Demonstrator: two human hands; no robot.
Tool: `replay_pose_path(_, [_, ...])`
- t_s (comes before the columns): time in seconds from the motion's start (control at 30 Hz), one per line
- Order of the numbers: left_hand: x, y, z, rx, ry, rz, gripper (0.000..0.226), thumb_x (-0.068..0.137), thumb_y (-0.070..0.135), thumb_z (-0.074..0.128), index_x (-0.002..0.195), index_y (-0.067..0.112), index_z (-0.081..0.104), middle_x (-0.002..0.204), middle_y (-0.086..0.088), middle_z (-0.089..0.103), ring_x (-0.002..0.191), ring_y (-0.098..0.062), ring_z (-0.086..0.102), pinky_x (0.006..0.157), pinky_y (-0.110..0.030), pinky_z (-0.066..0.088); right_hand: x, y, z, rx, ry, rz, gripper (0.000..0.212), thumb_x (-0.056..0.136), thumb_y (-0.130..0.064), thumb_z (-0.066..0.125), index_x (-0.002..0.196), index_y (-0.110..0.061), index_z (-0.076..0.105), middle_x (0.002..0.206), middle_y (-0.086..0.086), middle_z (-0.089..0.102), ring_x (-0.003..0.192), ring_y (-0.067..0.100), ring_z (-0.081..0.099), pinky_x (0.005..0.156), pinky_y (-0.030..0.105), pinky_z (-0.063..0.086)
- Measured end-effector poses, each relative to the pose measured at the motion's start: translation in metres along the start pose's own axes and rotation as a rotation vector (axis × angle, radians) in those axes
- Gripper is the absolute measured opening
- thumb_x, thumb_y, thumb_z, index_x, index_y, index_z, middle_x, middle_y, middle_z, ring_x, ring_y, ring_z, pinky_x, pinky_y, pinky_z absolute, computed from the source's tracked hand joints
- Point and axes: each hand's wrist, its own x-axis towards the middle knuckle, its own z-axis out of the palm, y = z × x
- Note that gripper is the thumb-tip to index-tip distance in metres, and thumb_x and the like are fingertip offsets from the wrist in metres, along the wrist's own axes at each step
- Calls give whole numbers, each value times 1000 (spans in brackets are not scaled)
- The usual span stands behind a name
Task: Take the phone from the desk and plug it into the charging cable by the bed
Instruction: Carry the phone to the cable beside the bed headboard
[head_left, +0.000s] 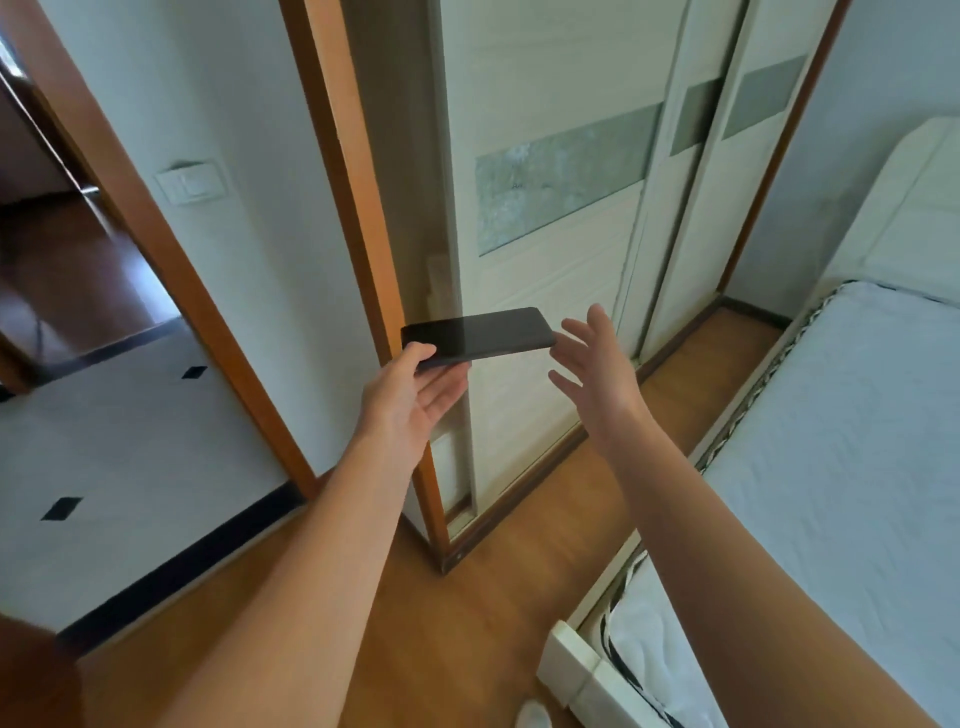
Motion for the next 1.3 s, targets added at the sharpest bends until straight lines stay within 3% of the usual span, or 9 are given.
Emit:
replay_pose_path(0.47, [140,31,117,160,-64,160,11,91,9,64,101,7,66,90,-17,80,84,-29,78,63,-33,62,156,-44,2,137,51,-77,55,95,-54,34,135,-20,49,128,0,58,110,8,60,103,38,44])
replay_pose_path(0.63, [188,17,159,178,-125,70,12,90,9,65,101,5,64,82,-15,80,82,-29,78,61,-32,62,195,-62,-34,103,165,-99,50,94,-57,31,126,-23,51,119,-5,58,108,10,54,105,37,41])
replay_pose_path(0.83, [250,-3,195,187,-232,-46,13,91,10,64,102,4,65,84,-16,80,83,-27,78,61,-30,61,239,-66,-72,95,325,-134,63,96,-57,28,144,-18,38,144,3,49,131,21,44,111,42,33])
replay_pose_path(0.93, [284,-10,213,214,-274,-120,13,91,10,64,103,5,66,89,-18,79,83,-26,78,60,-30,61,257,-66,-84,88,420,-153,66,95,-58,29,146,-18,38,143,3,50,131,20,45,107,38,34])
replay_pose_path(1.3, [366,-30,261,242,-378,-350,11,92,11,64,100,4,66,93,-21,79,79,-26,79,62,-31,64,306,-81,-86,10,686,-187,61,98,-53,30,145,-15,38,144,6,49,130,20,46,111,45,34])
